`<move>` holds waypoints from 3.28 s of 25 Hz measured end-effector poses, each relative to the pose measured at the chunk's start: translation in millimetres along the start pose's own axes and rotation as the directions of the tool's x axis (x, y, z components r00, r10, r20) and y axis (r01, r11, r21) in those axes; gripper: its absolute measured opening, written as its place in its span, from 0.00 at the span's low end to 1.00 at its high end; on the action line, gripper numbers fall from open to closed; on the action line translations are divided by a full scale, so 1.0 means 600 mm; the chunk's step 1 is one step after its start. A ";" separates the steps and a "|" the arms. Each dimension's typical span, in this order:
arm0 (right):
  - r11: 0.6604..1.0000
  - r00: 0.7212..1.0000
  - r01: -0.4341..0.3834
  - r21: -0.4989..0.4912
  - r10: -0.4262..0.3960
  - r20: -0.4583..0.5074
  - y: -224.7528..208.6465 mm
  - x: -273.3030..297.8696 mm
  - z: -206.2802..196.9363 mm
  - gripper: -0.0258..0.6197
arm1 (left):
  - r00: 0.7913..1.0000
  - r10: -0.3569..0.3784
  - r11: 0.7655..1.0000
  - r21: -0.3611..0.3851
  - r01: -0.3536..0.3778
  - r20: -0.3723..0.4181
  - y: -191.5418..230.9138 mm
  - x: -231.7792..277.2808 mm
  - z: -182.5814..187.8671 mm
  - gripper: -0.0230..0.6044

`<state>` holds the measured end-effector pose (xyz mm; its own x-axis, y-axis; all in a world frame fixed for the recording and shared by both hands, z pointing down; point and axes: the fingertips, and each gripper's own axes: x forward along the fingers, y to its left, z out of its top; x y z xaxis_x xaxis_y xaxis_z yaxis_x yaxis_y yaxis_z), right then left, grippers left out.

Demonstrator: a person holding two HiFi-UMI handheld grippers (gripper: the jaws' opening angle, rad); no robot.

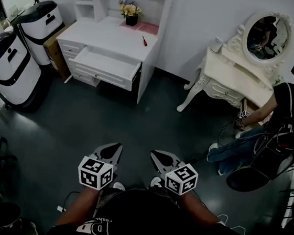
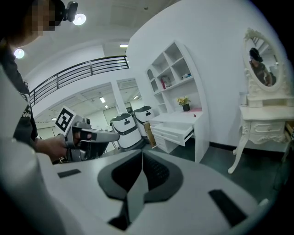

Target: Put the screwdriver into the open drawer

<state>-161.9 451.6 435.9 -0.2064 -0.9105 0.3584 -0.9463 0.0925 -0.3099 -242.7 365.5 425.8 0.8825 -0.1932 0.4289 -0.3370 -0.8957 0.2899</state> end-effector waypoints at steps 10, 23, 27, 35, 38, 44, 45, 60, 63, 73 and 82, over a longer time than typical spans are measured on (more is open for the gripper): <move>0.998 0.999 0.051 0.032 -0.051 0.000 0.085 0.055 -0.025 0.05 | 0.999 -0.023 0.999 0.026 0.024 -0.024 0.062 -0.076 -0.039 0.06; 0.996 0.996 0.085 0.032 -0.084 -0.027 0.057 0.073 -0.030 0.05 | 0.998 -0.066 0.997 -0.046 0.065 -0.024 0.074 -0.039 -0.045 0.06; 0.999 0.999 0.046 0.022 -0.045 -0.031 0.023 0.110 -0.005 0.05 | 0.998 -0.043 0.998 -0.040 0.042 -0.036 0.088 -0.005 -0.029 0.06; 1.000 1.000 0.004 0.004 -0.004 0.004 -0.095 0.173 0.076 0.05 | 1.000 0.015 1.000 -0.026 -0.015 -0.007 0.132 0.101 0.060 0.06; 1.000 1.000 -0.014 0.004 0.014 0.001 -0.134 0.193 0.094 0.05 | 1.000 0.022 0.999 -0.027 -0.023 -0.018 0.142 0.147 0.081 0.06; 1.000 1.000 -0.019 -0.002 0.019 0.009 -0.221 0.204 0.138 0.05 | 1.000 0.015 1.000 -0.004 -0.015 -0.021 0.134 0.232 0.135 0.06; 1.000 1.000 -0.020 -0.003 0.020 0.011 -0.235 0.205 0.145 0.05 | 1.000 0.016 1.000 0.000 -0.016 -0.020 0.132 0.245 0.143 0.06; 0.998 0.998 -0.058 0.010 0.058 0.009 -0.351 0.221 0.179 0.05 | 0.997 0.063 0.998 0.016 -0.062 -0.037 0.128 0.352 0.197 0.06; 0.998 0.998 -0.060 0.017 0.059 0.012 -0.360 0.221 0.182 0.05 | 0.996 0.073 0.997 0.013 -0.072 -0.042 0.132 0.359 0.200 0.06; 0.999 0.999 -0.038 0.024 0.039 -0.007 -0.384 0.234 0.182 0.05 | 0.997 0.065 0.998 0.001 -0.065 -0.043 0.152 0.386 0.212 0.06; 1.000 1.000 -0.013 0.012 0.013 -0.007 -0.413 0.274 0.211 0.05 | 0.998 0.065 0.998 -0.006 -0.065 -0.014 0.202 0.415 0.250 0.06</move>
<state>70.0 227.9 460.4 -0.2203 -0.9062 0.3609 -0.9404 0.0991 -0.3253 -14.6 148.9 439.6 0.8542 -0.2456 0.4583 -0.3956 -0.8790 0.2663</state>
